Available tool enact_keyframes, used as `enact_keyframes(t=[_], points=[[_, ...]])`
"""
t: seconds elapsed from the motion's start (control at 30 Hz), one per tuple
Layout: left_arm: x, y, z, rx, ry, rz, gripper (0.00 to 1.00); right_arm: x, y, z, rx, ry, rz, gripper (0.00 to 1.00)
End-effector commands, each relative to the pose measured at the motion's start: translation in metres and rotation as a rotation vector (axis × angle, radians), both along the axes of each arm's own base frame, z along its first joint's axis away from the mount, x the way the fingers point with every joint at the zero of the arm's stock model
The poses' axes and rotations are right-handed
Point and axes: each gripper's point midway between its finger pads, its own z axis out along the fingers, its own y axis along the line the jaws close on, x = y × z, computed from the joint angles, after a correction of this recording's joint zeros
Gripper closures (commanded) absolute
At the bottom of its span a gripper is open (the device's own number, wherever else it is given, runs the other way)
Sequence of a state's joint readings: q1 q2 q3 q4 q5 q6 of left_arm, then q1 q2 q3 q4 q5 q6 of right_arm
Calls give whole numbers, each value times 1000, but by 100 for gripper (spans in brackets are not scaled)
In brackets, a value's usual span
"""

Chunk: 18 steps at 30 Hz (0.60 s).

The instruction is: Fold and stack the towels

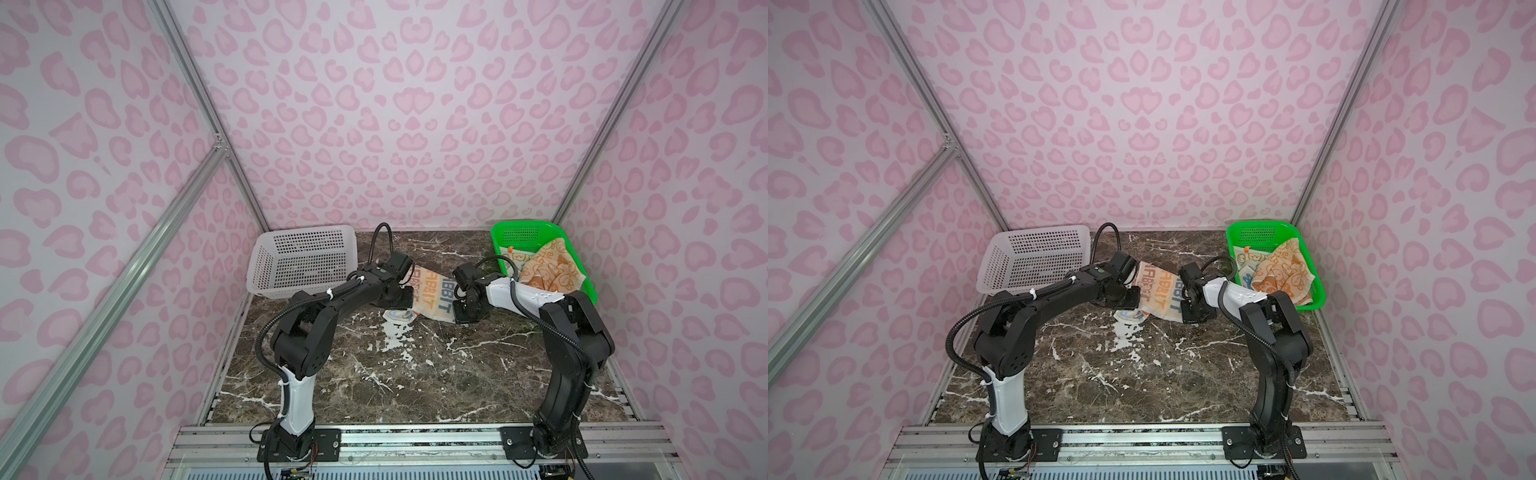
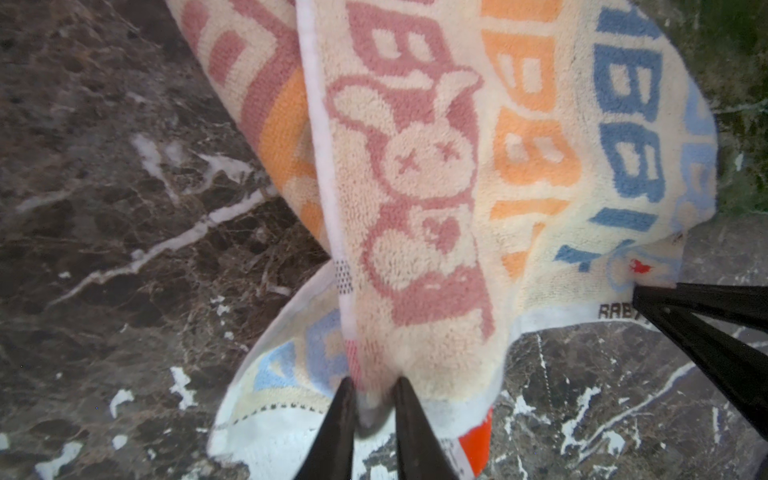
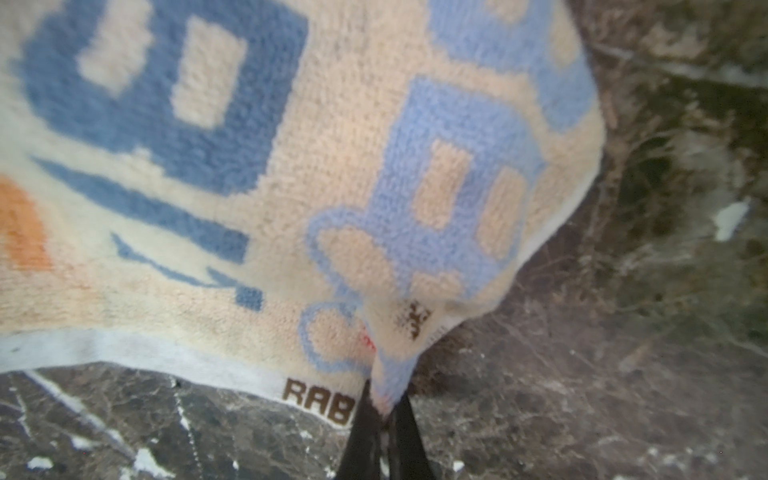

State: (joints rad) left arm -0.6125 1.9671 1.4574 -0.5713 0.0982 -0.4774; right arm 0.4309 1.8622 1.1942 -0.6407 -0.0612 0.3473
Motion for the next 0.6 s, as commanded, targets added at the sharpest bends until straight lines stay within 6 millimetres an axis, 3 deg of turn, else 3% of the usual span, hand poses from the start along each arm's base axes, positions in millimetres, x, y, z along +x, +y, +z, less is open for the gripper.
enact_keyframes(t=[0.0, 0.17, 0.3, 0.4, 0.57], points=[[1, -1, 4, -13, -8, 1, 84, 1, 1, 0, 5, 2, 3, 100], [3, -3, 10, -25, -19, 5, 97, 4, 4, 9, 17, -14, 3, 100], [3, -5, 17, -54, -29, 13, 97, 8, 5, 22, 26, -37, 4, 100], [8, -5, 36, -63, -68, 16, 97, 10, 5, 35, 33, -53, 6, 100], [27, 10, 95, -119, -174, 77, 97, 21, 7, 78, 74, -123, 5, 100]])
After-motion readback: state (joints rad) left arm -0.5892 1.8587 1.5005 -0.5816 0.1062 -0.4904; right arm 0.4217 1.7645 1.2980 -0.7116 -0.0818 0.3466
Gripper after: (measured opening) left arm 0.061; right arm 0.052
